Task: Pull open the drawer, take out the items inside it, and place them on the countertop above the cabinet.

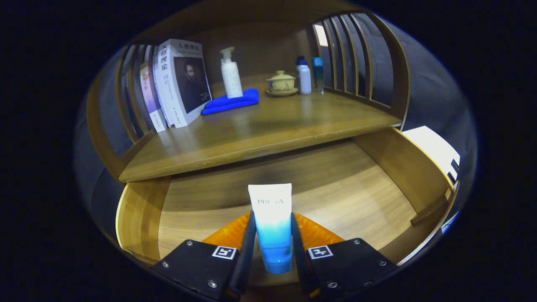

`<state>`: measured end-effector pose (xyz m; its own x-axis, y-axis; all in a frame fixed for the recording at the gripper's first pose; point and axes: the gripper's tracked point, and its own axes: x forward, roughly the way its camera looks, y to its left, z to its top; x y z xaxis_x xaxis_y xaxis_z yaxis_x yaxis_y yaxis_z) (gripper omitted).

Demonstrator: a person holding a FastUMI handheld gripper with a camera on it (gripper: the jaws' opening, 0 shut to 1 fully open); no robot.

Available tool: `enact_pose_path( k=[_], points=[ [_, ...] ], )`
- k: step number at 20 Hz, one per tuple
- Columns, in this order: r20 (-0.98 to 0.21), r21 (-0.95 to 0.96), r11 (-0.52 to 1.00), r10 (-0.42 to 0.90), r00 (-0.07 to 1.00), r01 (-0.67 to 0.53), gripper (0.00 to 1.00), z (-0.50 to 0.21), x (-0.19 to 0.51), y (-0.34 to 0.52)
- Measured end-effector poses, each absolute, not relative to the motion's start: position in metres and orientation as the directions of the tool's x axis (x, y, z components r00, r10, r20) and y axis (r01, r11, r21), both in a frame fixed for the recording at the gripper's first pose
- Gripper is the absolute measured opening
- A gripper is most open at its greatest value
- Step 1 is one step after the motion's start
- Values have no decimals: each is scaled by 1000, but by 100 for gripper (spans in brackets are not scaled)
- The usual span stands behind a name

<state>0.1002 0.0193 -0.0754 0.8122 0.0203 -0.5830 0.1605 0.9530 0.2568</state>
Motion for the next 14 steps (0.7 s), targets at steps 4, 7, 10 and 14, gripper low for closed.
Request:
enact_pose_path(
  k=[4, 7, 10, 14],
  points=[
    [-436, 264, 956, 3, 900, 125, 47, -34, 108, 17],
    [-398, 232, 966, -10, 917, 111, 47, -12, 111, 11],
    [-359, 222, 968, -31, 933, 117, 47, 10, 121, -2],
    [-391, 171, 980, -31, 920, 106, 48, 16, 135, -14]
  ],
)
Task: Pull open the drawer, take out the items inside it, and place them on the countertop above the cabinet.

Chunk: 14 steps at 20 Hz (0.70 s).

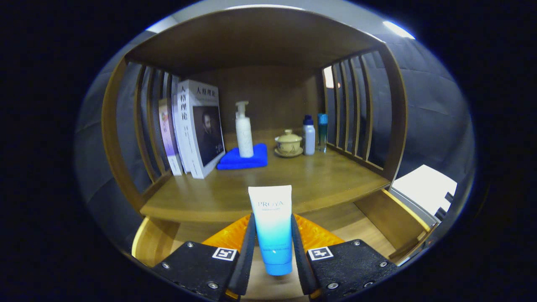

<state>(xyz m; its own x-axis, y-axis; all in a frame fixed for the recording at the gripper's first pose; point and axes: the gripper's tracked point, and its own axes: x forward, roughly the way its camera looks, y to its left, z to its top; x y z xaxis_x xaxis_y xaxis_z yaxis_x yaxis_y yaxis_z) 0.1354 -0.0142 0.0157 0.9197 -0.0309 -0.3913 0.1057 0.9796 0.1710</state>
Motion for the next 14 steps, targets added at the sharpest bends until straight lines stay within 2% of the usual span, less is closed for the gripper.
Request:
enact_pose_path(
  k=[9, 14],
  points=[
    [-313, 161, 985, -4, 950, 58, 48, 60, 194, -29],
    [-328, 167, 986, 34, 944, 23, 49, 59, 230, -30]
  ],
)
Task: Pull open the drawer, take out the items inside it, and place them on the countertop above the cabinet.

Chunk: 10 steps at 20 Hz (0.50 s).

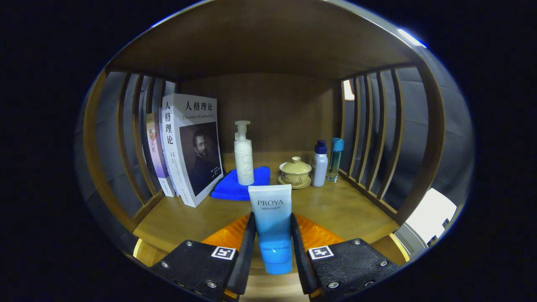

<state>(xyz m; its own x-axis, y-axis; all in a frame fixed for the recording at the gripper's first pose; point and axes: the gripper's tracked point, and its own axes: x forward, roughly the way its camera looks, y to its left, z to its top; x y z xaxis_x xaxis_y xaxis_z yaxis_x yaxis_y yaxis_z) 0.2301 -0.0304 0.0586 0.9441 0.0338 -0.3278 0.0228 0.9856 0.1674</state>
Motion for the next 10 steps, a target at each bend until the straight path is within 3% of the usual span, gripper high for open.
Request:
enact_pose_path(
  k=[7, 10],
  points=[
    [-422, 184, 983, 95, 901, -17, 54, 18, 254, -28],
    [-420, 190, 982, 68, 905, 14, 75, 15, 249, -35]
  ],
)
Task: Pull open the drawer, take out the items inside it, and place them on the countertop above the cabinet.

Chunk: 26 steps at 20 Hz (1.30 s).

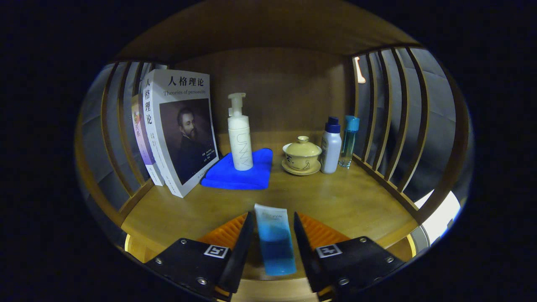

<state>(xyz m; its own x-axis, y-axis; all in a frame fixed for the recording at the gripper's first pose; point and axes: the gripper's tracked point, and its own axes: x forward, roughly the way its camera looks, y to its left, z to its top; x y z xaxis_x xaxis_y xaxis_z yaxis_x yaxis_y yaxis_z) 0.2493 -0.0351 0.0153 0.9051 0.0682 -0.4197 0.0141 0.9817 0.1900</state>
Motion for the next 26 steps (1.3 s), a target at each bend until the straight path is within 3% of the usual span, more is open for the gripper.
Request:
enact_pose_path(
  k=[3, 12, 22, 26],
  points=[
    [-345, 243, 970, 56, 937, 31, 95, 36, 240, -39],
    [-182, 186, 982, 18, 983, 16, 94, 91, 169, -48],
    [-108, 259, 966, 15, 994, 14, 94, 90, 73, -28],
    [-89, 208, 978, 32, 996, -13, 94, 80, 38, -21]
  ],
)
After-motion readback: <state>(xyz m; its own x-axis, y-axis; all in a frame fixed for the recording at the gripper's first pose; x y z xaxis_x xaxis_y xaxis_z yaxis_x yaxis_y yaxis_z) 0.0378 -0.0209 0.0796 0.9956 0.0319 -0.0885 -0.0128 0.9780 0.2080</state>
